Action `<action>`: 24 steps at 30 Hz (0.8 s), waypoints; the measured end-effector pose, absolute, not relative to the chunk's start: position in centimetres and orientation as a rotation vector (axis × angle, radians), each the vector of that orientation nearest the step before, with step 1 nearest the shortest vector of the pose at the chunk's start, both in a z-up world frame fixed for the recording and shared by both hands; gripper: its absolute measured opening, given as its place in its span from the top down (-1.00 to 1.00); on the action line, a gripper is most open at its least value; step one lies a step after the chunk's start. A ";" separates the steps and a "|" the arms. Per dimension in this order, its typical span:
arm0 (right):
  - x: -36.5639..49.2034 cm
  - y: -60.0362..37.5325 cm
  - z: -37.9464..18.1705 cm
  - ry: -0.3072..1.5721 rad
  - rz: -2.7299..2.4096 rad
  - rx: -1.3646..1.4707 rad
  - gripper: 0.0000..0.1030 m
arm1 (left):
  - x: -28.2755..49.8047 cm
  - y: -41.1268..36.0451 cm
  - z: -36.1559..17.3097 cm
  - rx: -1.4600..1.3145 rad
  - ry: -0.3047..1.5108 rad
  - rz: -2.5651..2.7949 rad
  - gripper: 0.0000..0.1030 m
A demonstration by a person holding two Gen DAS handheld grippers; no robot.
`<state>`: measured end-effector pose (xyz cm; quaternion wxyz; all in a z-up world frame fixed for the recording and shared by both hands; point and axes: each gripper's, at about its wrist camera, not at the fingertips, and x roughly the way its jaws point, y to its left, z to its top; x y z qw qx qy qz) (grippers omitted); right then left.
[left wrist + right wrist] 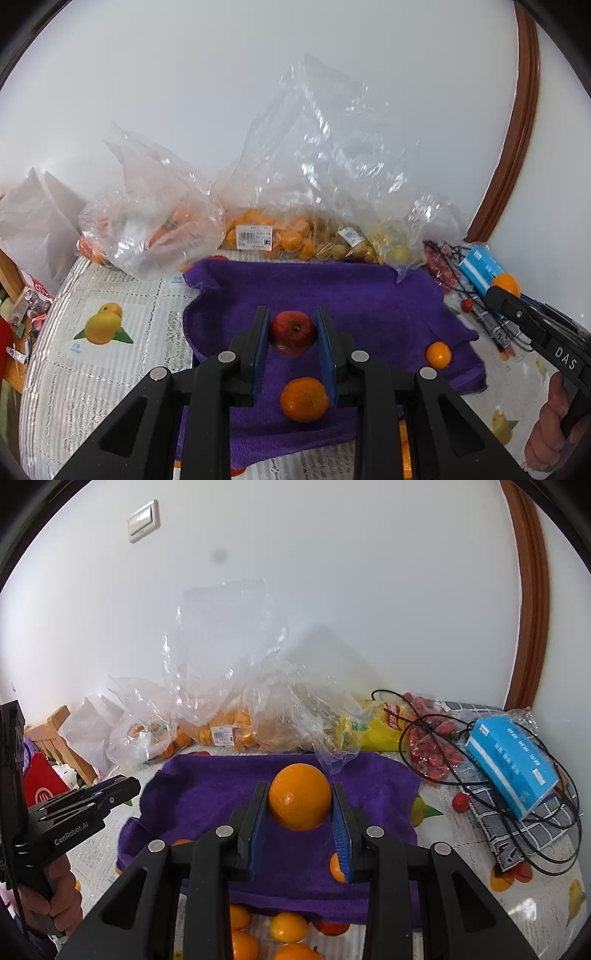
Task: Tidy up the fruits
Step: 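Lift both fruits onto the purple towel and open both grippers to release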
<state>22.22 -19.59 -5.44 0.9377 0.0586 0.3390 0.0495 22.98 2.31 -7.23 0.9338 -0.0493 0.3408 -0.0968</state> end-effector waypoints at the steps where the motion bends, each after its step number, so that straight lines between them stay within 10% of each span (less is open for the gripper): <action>1: 22.4 -19.7 -6.0 0.700 0.102 0.124 0.38 | 23.0 2.4 -7.7 -0.101 0.706 -0.194 0.53; 24: 23.9 -19.4 -11.9 0.838 0.119 0.109 0.38 | 23.4 2.4 -11.8 -0.122 0.770 -0.164 0.53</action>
